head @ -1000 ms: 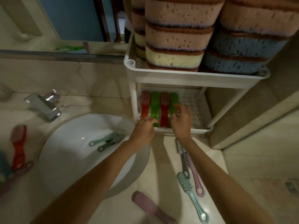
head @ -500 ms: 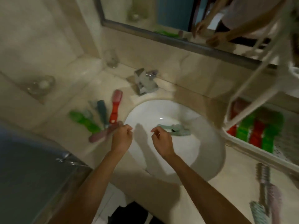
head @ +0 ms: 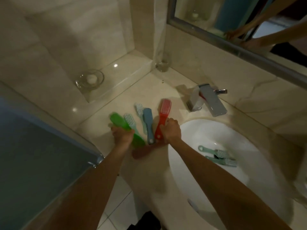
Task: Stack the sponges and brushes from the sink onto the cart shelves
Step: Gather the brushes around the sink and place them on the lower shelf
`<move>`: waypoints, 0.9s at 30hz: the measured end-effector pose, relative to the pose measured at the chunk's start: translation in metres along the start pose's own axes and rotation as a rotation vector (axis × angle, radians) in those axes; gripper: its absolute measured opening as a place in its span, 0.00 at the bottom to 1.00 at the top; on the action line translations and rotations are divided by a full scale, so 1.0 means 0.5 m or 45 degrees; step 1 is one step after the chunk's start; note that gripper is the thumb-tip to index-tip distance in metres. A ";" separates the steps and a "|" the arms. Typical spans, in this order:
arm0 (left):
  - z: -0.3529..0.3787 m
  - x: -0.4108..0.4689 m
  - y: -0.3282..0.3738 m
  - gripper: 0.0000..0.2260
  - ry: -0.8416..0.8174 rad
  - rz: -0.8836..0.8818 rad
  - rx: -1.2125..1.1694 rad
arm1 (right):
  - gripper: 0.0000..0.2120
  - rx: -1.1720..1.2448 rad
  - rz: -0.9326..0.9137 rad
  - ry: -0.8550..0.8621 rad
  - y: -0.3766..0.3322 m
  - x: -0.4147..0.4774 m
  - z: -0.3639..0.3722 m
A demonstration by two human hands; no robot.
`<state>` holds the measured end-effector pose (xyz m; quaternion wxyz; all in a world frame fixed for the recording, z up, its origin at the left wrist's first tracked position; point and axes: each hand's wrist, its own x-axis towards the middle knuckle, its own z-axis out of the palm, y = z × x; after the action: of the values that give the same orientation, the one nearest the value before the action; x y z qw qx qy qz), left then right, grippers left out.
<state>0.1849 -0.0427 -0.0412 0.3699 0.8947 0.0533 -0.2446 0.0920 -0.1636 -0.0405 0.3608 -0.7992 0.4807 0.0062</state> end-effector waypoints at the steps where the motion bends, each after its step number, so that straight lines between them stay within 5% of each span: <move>1: 0.004 0.012 -0.003 0.33 0.001 -0.013 -0.050 | 0.18 -0.054 0.015 -0.012 -0.003 0.012 0.006; 8: 0.009 0.057 0.009 0.28 0.021 -0.024 -0.091 | 0.24 -0.163 0.112 0.045 -0.016 0.051 0.030; 12: -0.001 0.063 0.020 0.18 0.073 0.003 -0.028 | 0.20 0.021 0.231 0.076 -0.010 0.059 0.036; 17: -0.016 0.064 0.031 0.21 0.175 -0.001 -0.128 | 0.12 0.247 0.130 0.107 -0.009 0.065 0.005; 23: -0.009 -0.032 0.086 0.06 0.054 0.312 -0.333 | 0.08 0.519 -0.098 0.235 0.034 -0.019 -0.095; 27: 0.025 -0.174 0.125 0.05 -0.209 0.581 -0.352 | 0.07 0.588 -0.113 0.388 0.115 -0.118 -0.169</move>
<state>0.1209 -0.0890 0.0325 0.5370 0.8019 -0.1469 -0.2170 -0.0127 -0.1841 0.0102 0.4568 -0.7078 0.4827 -0.2394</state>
